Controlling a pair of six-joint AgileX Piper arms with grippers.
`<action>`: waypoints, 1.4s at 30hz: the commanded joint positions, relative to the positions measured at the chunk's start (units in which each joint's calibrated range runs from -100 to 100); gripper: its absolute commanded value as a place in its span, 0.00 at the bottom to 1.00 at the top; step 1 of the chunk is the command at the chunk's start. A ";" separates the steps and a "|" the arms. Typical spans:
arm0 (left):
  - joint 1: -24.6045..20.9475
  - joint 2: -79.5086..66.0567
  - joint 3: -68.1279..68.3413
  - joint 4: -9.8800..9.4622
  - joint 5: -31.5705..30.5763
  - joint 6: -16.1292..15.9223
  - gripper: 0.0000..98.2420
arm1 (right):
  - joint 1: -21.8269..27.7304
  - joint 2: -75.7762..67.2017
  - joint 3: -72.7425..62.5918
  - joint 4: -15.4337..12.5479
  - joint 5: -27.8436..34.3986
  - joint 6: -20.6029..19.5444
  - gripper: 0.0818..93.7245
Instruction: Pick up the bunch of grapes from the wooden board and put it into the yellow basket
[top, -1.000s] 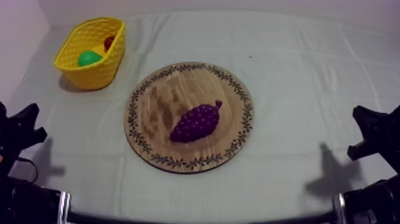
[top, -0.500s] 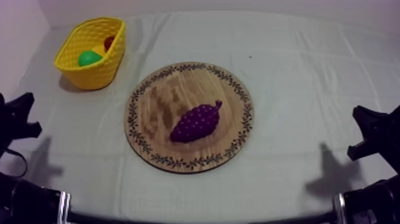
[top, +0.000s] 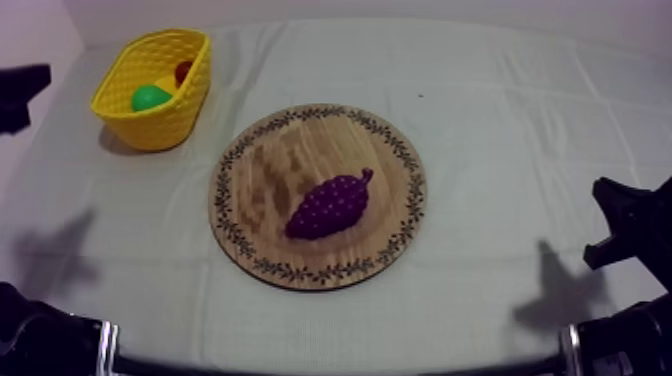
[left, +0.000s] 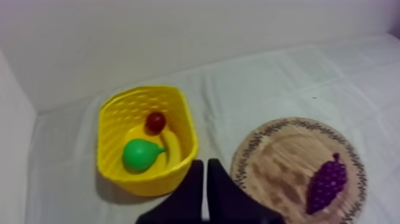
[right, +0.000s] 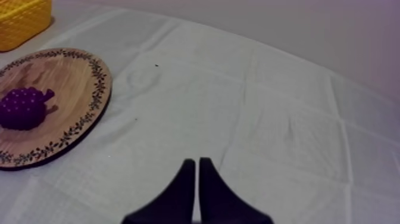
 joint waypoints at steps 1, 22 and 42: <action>4.72 8.20 -12.87 -0.52 4.12 1.01 0.00 | -0.02 -0.01 -0.03 0.01 -0.03 -0.02 0.00; 24.00 42.37 -31.14 -4.46 13.06 3.76 0.00 | -0.02 -0.01 -0.03 0.01 -0.03 -0.01 0.00; 28.02 60.26 -31.63 -5.52 17.27 7.83 0.97 | -0.02 -0.01 -0.03 0.01 -0.03 -0.01 0.00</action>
